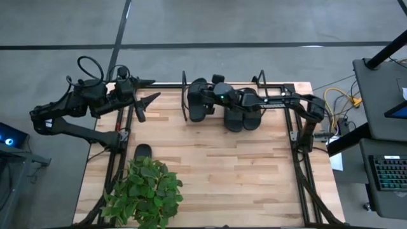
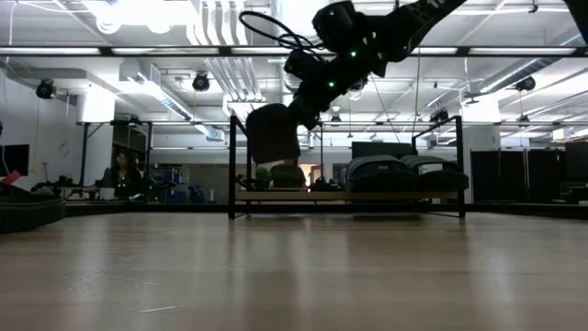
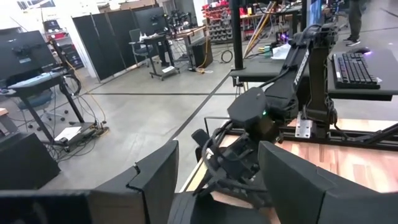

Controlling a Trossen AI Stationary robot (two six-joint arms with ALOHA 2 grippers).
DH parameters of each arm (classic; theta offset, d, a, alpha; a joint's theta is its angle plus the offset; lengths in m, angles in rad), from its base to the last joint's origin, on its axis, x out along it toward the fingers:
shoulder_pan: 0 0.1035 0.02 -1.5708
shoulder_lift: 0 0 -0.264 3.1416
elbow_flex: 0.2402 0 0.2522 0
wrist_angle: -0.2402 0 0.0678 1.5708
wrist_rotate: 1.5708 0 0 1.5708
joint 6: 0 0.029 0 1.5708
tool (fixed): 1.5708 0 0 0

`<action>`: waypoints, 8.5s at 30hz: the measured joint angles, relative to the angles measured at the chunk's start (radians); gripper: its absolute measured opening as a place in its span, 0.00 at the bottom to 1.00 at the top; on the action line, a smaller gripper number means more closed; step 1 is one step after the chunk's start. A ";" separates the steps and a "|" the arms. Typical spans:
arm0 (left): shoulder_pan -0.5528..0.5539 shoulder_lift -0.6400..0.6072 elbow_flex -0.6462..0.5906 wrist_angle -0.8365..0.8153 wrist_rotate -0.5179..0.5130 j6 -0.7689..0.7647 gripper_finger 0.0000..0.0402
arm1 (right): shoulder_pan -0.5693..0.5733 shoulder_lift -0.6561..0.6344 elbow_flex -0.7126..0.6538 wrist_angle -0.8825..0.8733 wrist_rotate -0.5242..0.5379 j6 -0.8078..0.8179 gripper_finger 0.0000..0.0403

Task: Pick and place slides into the shelf
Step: Put the black slipper on the shelf

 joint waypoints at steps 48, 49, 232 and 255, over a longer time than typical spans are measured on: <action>0.000 0.026 0.000 0.000 0.001 -0.022 0.51 | -0.024 0.152 0.134 -0.177 0.002 0.133 0.38; 0.000 0.029 0.000 0.000 0.001 -0.023 0.51 | -0.020 0.150 0.134 -0.186 0.002 0.112 0.38; 0.375 1.247 0.459 -0.301 -0.445 0.320 0.00 | 0.441 -1.011 -0.999 0.306 -0.278 0.407 0.19; 0.353 1.244 0.361 -0.234 -0.460 0.327 0.05 | 0.441 -1.011 -0.999 0.301 -0.278 0.408 0.17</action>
